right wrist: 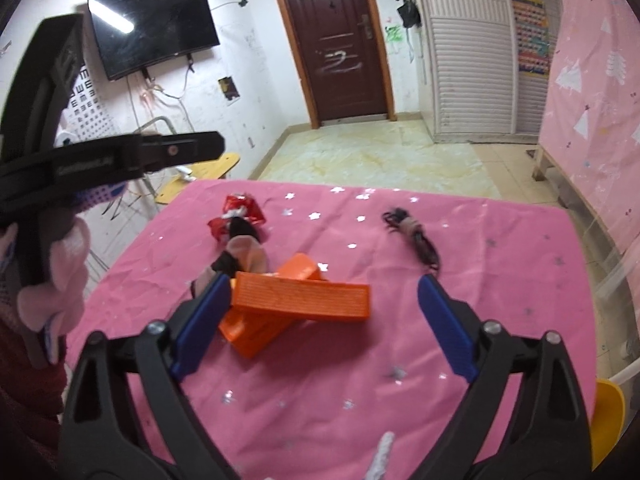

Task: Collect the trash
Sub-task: 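Return over the table and grasp the red wrapper with the left gripper, then lift the red wrapper with the left gripper while the right gripper grasps the orange box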

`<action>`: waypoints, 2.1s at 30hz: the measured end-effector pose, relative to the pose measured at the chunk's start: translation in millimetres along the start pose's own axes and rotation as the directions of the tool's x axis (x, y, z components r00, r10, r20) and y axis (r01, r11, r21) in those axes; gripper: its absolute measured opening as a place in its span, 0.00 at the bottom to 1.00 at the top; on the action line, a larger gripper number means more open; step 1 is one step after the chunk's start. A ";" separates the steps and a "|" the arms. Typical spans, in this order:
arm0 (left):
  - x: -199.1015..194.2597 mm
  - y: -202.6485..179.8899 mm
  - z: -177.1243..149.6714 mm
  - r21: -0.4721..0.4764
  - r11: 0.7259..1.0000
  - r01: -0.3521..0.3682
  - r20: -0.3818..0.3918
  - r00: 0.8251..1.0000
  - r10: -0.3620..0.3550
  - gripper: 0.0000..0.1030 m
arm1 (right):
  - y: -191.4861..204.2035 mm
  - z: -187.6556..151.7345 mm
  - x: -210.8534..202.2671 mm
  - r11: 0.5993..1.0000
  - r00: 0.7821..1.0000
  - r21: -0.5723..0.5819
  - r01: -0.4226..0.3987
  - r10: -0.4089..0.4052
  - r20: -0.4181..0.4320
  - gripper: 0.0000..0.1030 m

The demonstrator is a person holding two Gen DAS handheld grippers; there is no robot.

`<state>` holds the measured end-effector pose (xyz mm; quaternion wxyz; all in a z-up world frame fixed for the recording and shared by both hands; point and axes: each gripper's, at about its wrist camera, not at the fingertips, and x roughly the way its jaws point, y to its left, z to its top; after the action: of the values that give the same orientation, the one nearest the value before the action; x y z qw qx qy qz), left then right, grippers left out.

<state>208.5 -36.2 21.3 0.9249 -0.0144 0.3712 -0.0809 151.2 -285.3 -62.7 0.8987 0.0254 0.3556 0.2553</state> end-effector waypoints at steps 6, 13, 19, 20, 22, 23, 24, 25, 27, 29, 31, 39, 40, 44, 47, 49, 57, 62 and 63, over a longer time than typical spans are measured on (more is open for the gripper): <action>24.5 35.0 -0.9 -0.068 0.997 -0.044 -0.037 0.998 0.041 0.58 | 2.9 1.5 16.6 0.999 0.999 0.016 -0.039 0.040 -0.037 0.94; 55.2 59.6 -7.0 -0.112 0.991 -0.077 -0.088 0.994 0.067 0.59 | 4.2 0.7 31.5 0.996 0.993 0.037 -0.085 0.088 -0.079 0.94; 83.7 69.8 -16.0 -0.120 0.988 -0.094 -0.141 0.987 0.077 0.59 | 5.3 -1.8 41.1 0.995 0.990 0.035 -0.090 0.094 -0.102 0.94; 88.4 69.9 -17.8 -0.116 0.989 -0.095 -0.151 0.986 0.077 0.59 | 5.5 -1.0 42.1 0.995 0.991 0.034 -0.089 0.092 -0.102 0.94; 95.6 70.0 -20.5 -0.106 0.990 -0.098 -0.166 0.983 0.079 0.59 | 5.3 -0.1 44.3 0.996 0.991 0.033 -0.084 0.087 -0.104 0.94; 98.5 68.9 -22.0 -0.100 0.990 -0.100 -0.172 0.982 0.082 0.59 | 6.4 -0.9 45.1 0.997 0.991 0.028 -0.076 0.079 -0.106 0.94; 103.0 67.2 -24.1 -0.089 0.991 -0.101 -0.184 0.979 0.083 0.59 | 7.1 -1.1 46.3 0.998 0.992 0.022 -0.064 0.066 -0.109 0.94; 105.8 67.1 -25.8 -0.084 0.991 -0.100 -0.190 0.978 0.082 0.59 | 7.7 -1.3 47.4 0.998 0.992 0.018 -0.055 0.057 -0.111 0.94; 109.2 65.1 -28.5 -0.078 0.992 -0.098 -0.197 0.977 0.081 0.59 | 8.7 -1.2 48.4 0.998 0.992 0.017 -0.053 0.054 -0.110 0.94; 109.9 65.2 -29.4 -0.081 0.992 -0.097 -0.198 0.977 0.080 0.56 | 7.4 -1.2 49.0 0.998 0.992 0.021 -0.053 0.055 -0.110 0.94; 110.1 63.9 -30.5 -0.079 0.993 -0.091 -0.202 0.977 0.074 0.42 | 6.1 -1.0 50.5 0.999 0.992 0.026 -0.048 0.050 -0.112 0.94; 101.7 64.5 -35.9 -0.094 0.993 -0.073 -0.197 0.979 0.053 0.30 | 5.3 -1.1 53.7 1.000 0.993 0.022 -0.012 0.014 -0.116 0.88; 98.7 64.4 -36.0 -0.098 0.993 -0.073 -0.190 0.980 0.053 0.30 | 5.0 -1.2 53.8 1.000 0.993 0.020 0.004 -0.001 -0.115 0.74; 85.9 64.6 -36.7 -0.102 0.992 -0.069 -0.171 0.984 0.051 0.30 | 1.8 -0.1 53.3 1.000 0.994 0.027 0.011 -0.008 -0.110 0.33; 75.4 65.0 -39.4 -0.094 0.993 -0.073 -0.160 0.985 0.057 0.29 | 3.1 -0.1 48.0 0.999 0.996 0.015 0.030 -0.029 -0.086 0.27; 70.2 65.0 -39.4 -0.094 0.992 -0.082 -0.154 0.986 0.067 0.28 | 3.9 -0.5 43.5 0.999 0.997 0.011 0.039 -0.038 -0.071 0.24; 39.7 67.2 -30.7 -0.110 0.988 -0.111 -0.095 0.990 0.101 0.27 | 3.6 1.0 17.9 0.999 0.999 0.005 0.048 -0.048 -0.002 0.21; 17.5 51.8 -21.5 -0.097 0.990 -0.105 -0.048 0.994 0.101 0.28 | -3.7 0.9 -3.8 0.998 0.997 0.024 0.051 -0.052 0.053 0.21; 11.5 45.0 -20.4 -0.091 0.991 -0.099 -0.036 0.995 0.096 0.28 | -5.4 0.4 -7.9 0.998 0.997 0.028 0.051 -0.053 0.062 0.21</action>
<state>208.9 7.1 -5.3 0.9201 -0.0377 0.3895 -0.0185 149.0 -293.6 -58.6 0.9155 0.0360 0.3309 0.2262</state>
